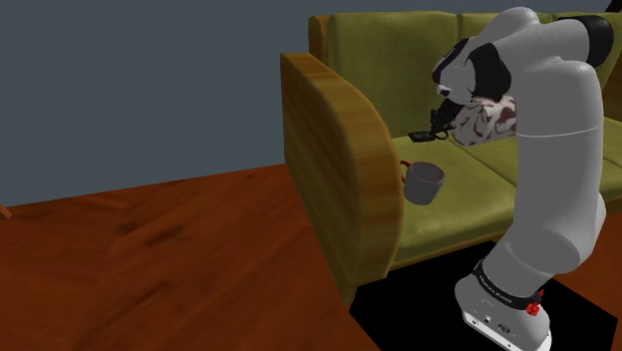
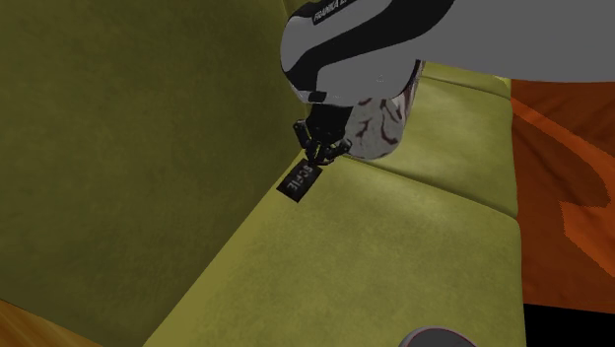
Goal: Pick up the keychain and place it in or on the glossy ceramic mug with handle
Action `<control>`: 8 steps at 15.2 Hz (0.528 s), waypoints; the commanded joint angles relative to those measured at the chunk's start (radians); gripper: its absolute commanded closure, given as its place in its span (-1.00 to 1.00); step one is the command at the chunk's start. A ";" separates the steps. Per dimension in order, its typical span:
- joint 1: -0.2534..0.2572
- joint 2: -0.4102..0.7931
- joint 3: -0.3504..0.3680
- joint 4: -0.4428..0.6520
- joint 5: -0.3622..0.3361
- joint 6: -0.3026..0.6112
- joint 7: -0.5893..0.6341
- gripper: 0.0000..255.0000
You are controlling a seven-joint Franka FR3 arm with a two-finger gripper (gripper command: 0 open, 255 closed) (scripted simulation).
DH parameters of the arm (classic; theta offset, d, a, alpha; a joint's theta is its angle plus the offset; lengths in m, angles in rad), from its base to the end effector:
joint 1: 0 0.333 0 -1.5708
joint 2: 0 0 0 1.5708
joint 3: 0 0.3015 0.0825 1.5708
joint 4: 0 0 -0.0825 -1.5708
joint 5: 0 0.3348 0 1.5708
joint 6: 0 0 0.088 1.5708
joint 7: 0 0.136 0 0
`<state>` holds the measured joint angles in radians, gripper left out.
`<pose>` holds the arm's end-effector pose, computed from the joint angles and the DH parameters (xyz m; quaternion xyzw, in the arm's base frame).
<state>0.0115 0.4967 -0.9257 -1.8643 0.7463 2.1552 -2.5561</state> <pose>0.4221 -0.4123 0.3287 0.7926 0.5981 0.1103 0.0437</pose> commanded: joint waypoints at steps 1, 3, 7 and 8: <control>0.007 -0.013 -0.015 0.007 -0.018 -0.011 0.014 1.00; 0.016 -0.027 -0.027 0.015 -0.035 -0.027 0.028 1.00; 0.031 -0.054 -0.049 0.034 -0.069 -0.060 0.054 1.00; 0.035 -0.060 -0.055 0.039 -0.077 -0.069 0.061 1.00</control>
<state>0.0389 0.4476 -0.9722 -1.8261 0.6806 2.0940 -2.5031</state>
